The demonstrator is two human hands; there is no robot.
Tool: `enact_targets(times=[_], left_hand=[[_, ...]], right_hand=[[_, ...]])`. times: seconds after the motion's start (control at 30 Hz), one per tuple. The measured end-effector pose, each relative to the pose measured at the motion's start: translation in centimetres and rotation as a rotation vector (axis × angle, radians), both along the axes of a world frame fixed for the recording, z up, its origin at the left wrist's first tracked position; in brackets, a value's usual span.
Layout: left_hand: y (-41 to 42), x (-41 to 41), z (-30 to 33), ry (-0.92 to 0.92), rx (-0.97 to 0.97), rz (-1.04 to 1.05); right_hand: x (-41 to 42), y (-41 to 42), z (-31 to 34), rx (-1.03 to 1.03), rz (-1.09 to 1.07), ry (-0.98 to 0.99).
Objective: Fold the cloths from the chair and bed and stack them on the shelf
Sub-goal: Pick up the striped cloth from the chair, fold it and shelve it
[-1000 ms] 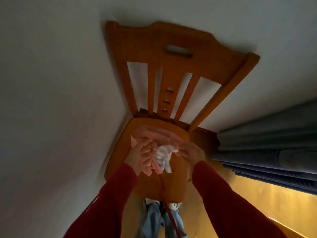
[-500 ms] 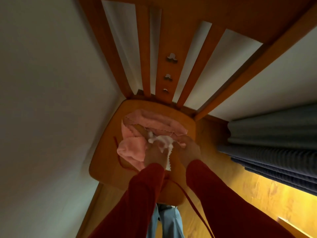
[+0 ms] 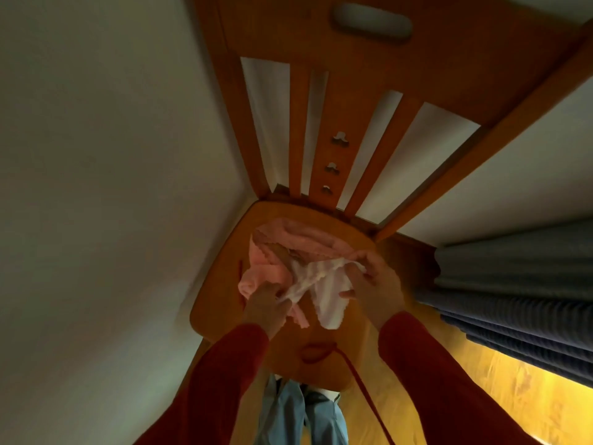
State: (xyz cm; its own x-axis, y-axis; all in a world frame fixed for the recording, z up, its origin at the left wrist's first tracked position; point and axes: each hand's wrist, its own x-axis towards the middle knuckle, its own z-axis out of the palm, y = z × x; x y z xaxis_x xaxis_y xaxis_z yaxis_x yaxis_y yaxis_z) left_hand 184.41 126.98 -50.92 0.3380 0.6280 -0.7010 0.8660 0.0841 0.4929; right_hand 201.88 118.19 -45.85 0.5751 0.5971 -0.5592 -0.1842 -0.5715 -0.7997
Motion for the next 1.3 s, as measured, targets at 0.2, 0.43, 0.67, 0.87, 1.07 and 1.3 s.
enact_targets(times=[0.2, 0.43, 0.67, 0.87, 1.07, 1.3], left_hand=[[1.4, -2.1, 2.8, -0.108, -0.064, 0.209], [6.7, -3.2, 9.3, -0.490, -0.108, 0.468], [9.3, -3.8, 12.1, -0.694, -0.067, 0.522], [6.4, -6.5, 7.6, -0.553, -0.171, 0.515], [1.1, -9.7, 0.6, -0.360, -0.245, 0.476], [0.4, -10.1, -3.0, -0.256, -0.199, 0.545]], right_hand=[[1.0, 0.2, 3.5, 0.122, -0.036, -0.118], [3.6, 1.0, 6.6, 0.195, -0.179, -0.153], [3.4, 2.8, 7.3, 0.278, -0.238, -0.111], [0.6, 0.3, 2.2, 0.135, -0.184, -0.050], [-2.6, -4.6, -5.9, -0.195, -0.016, -0.064], [-3.2, -4.2, -9.6, -0.341, 0.238, -0.238]])
